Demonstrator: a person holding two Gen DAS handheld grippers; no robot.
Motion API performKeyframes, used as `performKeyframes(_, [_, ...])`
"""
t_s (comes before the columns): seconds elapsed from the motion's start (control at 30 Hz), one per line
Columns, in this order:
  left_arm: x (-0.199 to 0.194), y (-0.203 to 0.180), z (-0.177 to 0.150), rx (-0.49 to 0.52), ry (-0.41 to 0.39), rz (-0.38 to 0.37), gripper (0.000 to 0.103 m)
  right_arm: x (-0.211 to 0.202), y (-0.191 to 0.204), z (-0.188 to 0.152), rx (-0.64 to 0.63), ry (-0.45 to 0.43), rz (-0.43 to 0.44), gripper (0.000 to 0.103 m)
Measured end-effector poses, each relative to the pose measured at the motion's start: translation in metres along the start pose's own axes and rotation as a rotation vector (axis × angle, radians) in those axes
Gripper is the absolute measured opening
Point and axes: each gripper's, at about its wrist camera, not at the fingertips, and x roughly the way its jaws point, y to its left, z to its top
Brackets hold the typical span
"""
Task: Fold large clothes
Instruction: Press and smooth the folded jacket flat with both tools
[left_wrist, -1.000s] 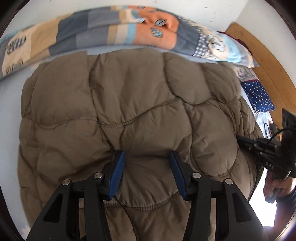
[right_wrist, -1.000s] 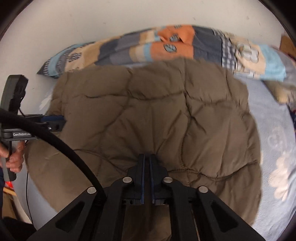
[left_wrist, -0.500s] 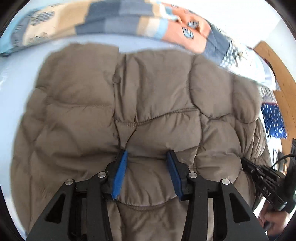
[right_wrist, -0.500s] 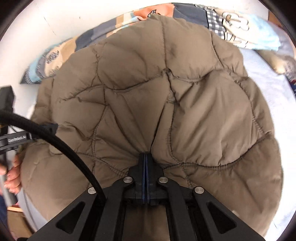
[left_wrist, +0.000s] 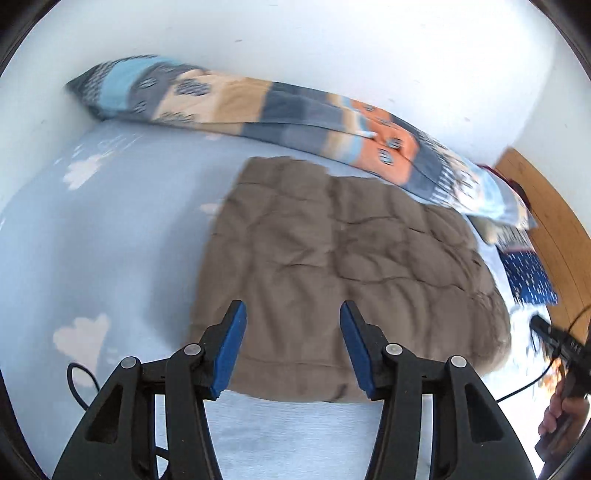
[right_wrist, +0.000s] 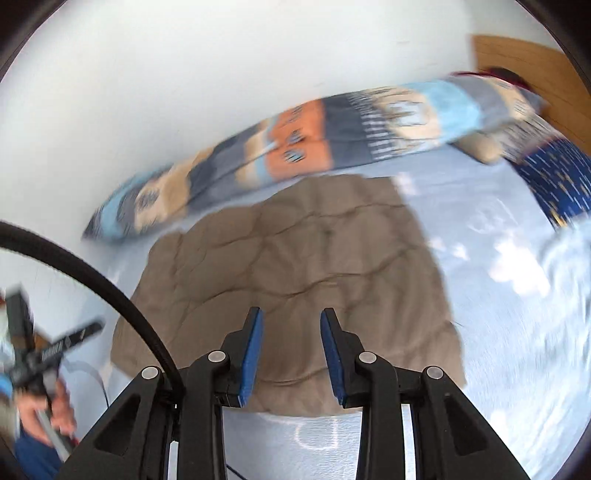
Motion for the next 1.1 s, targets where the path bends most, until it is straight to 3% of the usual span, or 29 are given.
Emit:
performKeyframes(0.03, [0.004,0.01,0.001,-0.027,0.0,0.008,0.051,0.004,-0.01,-0.002,0.023,0.009,-0.016,0.033])
performKeyframes(0.1, [0.018,0.022,0.006,-0.063,0.004,0.008,0.051,0.012,-0.024,-0.001,0.035,0.025,-0.054,0.013])
performKeyframes(0.13, [0.022,0.026,0.006,-0.074,0.005,0.005,0.051,0.015,-0.03,-0.001,0.047,0.018,-0.063,0.011])
performKeyframes(0.23, [0.051,0.021,0.01,-0.064,0.028,0.018,0.051,0.03,-0.046,0.002,0.065,0.01,-0.102,0.009])
performKeyframes(0.37, [0.095,0.014,0.009,-0.02,0.137,0.147,0.051,0.06,-0.061,0.003,0.044,0.064,-0.145,0.008])
performKeyframes(0.57, [0.121,0.016,0.004,-0.025,0.221,0.175,0.054,0.104,-0.085,-0.014,0.072,0.206,-0.145,0.004])
performKeyframes(0.73, [0.13,0.025,0.0,-0.07,0.243,0.141,0.054,0.117,-0.079,-0.02,0.019,0.25,-0.191,0.003])
performKeyframes(0.87, [0.121,0.018,0.0,-0.057,0.203,0.174,0.054,0.117,-0.085,-0.02,0.065,0.259,-0.173,0.003])
performKeyframes(0.97, [0.094,0.005,0.012,-0.038,0.111,0.196,0.052,0.105,-0.079,-0.012,0.068,0.229,-0.197,0.004])
performKeyframes(1.1, [0.06,-0.02,0.021,0.036,-0.046,0.208,0.052,0.064,-0.046,0.007,-0.015,0.046,-0.159,0.006])
